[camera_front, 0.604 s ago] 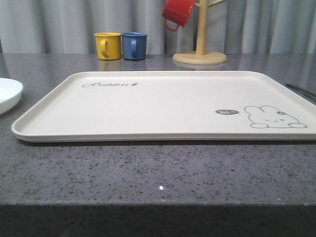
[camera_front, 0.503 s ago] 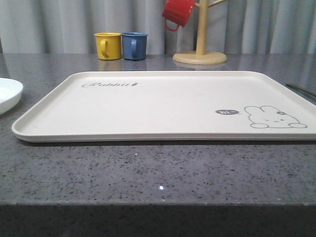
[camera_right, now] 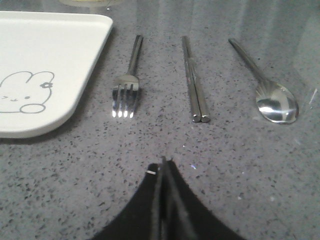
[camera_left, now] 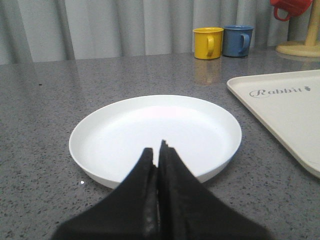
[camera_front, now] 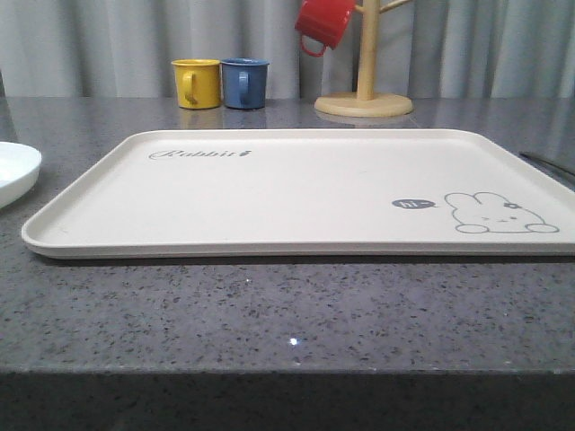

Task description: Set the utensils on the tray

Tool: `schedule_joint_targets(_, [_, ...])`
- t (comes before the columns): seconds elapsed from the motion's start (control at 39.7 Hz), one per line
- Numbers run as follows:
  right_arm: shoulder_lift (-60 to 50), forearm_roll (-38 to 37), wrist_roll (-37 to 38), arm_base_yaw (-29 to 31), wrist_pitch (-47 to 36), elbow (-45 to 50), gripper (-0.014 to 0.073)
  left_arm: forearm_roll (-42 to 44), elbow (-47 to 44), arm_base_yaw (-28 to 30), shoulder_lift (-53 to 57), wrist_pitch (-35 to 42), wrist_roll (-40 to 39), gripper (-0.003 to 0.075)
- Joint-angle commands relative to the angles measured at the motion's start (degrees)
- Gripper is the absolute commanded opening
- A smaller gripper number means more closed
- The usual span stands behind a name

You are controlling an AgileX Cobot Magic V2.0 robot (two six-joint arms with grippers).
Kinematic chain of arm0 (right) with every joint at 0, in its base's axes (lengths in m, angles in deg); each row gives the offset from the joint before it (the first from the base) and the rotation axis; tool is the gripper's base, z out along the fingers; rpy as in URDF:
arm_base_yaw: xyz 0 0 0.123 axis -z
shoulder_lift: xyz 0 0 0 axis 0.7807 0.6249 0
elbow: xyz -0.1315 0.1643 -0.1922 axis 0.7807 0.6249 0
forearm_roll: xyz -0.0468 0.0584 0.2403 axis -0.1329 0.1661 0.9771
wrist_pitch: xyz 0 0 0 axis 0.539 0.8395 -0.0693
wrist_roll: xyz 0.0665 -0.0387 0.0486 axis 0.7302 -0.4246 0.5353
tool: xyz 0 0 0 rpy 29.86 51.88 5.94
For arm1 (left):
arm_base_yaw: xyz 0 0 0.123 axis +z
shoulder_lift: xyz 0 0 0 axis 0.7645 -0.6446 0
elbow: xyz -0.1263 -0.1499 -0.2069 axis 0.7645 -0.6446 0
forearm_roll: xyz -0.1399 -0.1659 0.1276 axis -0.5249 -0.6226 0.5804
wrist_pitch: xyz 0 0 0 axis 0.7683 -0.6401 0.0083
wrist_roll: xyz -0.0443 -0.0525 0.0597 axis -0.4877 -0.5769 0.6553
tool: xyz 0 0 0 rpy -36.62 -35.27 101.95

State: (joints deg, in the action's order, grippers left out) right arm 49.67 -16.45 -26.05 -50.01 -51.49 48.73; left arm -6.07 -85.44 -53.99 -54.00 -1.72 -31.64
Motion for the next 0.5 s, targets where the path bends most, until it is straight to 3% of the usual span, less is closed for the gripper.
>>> schedule_joint_targets(0.0, [-1.0,0.1,-0.6,0.4,-5.0,-0.2,-0.0120,-0.4,-0.1,0.2,1.2,4.8,-0.5,-0.0018])
schedule_joint_targets(0.25, [-1.0,0.1,-0.6,0.4,-6.3,-0.2,-0.0120,-0.2,-0.1,0.2,1.2,5.1,-0.5,-0.0018])
schedule_joint_targets(0.48, [-1.0,0.7,-0.6,0.4,-11.4,-0.4,-0.0120,2.4,-0.1,0.2,1.2,13.9,-0.5,-0.0018])
